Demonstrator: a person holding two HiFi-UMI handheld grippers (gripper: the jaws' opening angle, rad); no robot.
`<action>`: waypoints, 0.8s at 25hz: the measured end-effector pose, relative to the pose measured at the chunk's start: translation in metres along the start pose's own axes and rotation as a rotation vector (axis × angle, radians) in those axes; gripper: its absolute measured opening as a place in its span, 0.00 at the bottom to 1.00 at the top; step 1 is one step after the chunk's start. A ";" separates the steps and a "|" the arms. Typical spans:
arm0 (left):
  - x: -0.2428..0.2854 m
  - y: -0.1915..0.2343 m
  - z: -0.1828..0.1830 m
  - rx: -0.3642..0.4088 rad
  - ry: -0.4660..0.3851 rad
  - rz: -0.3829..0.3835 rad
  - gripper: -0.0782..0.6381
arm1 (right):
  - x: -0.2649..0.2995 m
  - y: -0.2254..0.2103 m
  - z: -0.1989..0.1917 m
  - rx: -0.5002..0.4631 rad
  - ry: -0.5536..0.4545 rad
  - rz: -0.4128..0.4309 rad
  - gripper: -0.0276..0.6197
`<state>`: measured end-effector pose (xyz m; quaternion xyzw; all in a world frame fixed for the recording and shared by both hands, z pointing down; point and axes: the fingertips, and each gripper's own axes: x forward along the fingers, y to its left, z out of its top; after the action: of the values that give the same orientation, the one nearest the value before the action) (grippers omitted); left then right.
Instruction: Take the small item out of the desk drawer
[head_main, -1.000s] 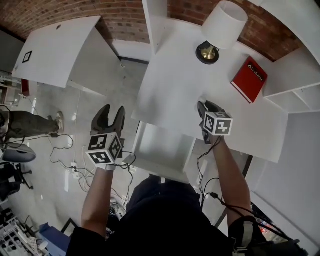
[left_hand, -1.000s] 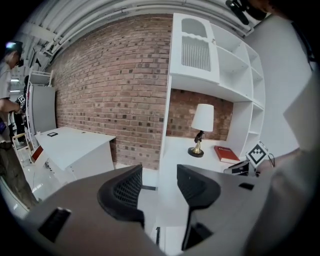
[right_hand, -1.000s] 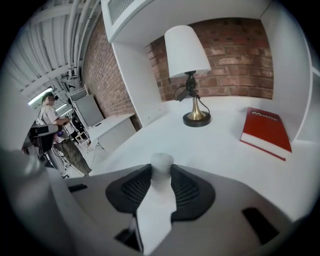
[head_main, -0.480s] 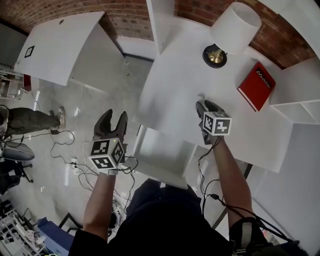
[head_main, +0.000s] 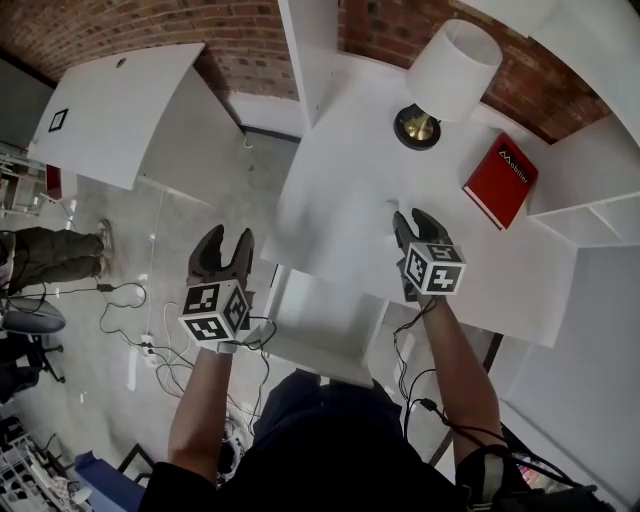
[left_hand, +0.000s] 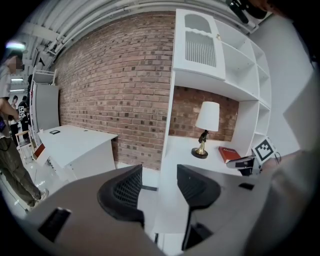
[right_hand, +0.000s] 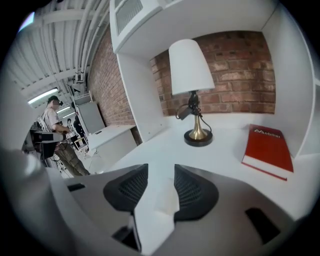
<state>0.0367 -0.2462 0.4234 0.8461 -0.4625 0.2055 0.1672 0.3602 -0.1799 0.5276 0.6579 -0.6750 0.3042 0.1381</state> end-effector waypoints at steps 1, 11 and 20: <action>0.000 0.000 0.005 0.001 -0.011 -0.004 0.41 | -0.007 0.001 0.009 -0.012 -0.029 -0.011 0.29; -0.028 0.003 0.051 0.021 -0.118 -0.036 0.41 | -0.087 0.021 0.087 -0.048 -0.274 -0.116 0.22; -0.070 0.002 0.095 0.024 -0.232 -0.075 0.41 | -0.154 0.071 0.134 -0.151 -0.425 -0.153 0.22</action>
<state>0.0189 -0.2422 0.3062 0.8829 -0.4441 0.1054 0.1103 0.3347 -0.1392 0.3174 0.7442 -0.6579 0.0959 0.0643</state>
